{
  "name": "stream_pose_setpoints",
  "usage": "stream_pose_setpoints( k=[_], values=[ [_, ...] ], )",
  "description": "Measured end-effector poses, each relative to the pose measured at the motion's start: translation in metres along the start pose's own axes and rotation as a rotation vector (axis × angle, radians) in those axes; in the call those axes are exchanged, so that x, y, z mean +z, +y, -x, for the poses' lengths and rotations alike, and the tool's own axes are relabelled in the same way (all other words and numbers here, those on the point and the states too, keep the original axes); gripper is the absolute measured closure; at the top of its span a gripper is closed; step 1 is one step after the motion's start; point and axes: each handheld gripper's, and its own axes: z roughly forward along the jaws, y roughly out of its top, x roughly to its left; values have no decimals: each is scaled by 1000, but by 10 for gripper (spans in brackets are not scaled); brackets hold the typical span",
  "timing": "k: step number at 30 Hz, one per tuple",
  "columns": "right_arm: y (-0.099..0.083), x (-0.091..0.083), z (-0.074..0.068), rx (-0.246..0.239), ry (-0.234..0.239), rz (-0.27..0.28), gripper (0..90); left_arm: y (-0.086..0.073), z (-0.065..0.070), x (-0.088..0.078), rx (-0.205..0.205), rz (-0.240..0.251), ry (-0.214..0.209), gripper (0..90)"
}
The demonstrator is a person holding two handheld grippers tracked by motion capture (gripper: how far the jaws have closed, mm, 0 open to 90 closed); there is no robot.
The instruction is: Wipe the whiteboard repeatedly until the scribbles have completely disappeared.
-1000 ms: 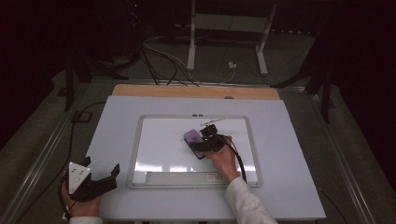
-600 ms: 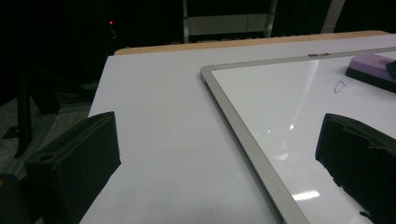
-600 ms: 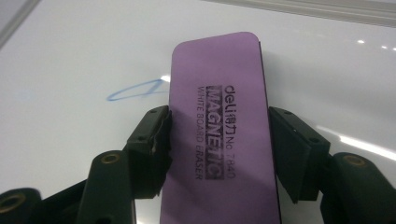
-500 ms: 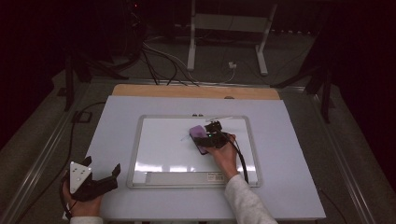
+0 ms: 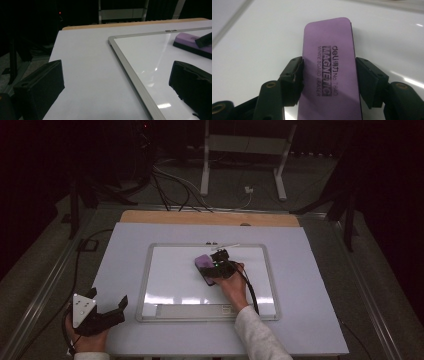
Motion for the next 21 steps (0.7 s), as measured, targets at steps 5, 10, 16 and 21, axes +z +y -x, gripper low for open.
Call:
stream_pose_setpoints(
  k=[5,10,16,21],
  values=[
    [2,-6,21,110,-89,31,417,0,0,1,-2,-1,-1,6],
    [2,-1,9,75,-71,29,418,0,2,2,6,-6,-3,6],
    [1,8,-19,-13,21,8,418,0,1,1,3,-7,-2,6],
    [1,10,-23,-50,71,-9,418,0,0,1,3,-5,-1,6]
  ],
)
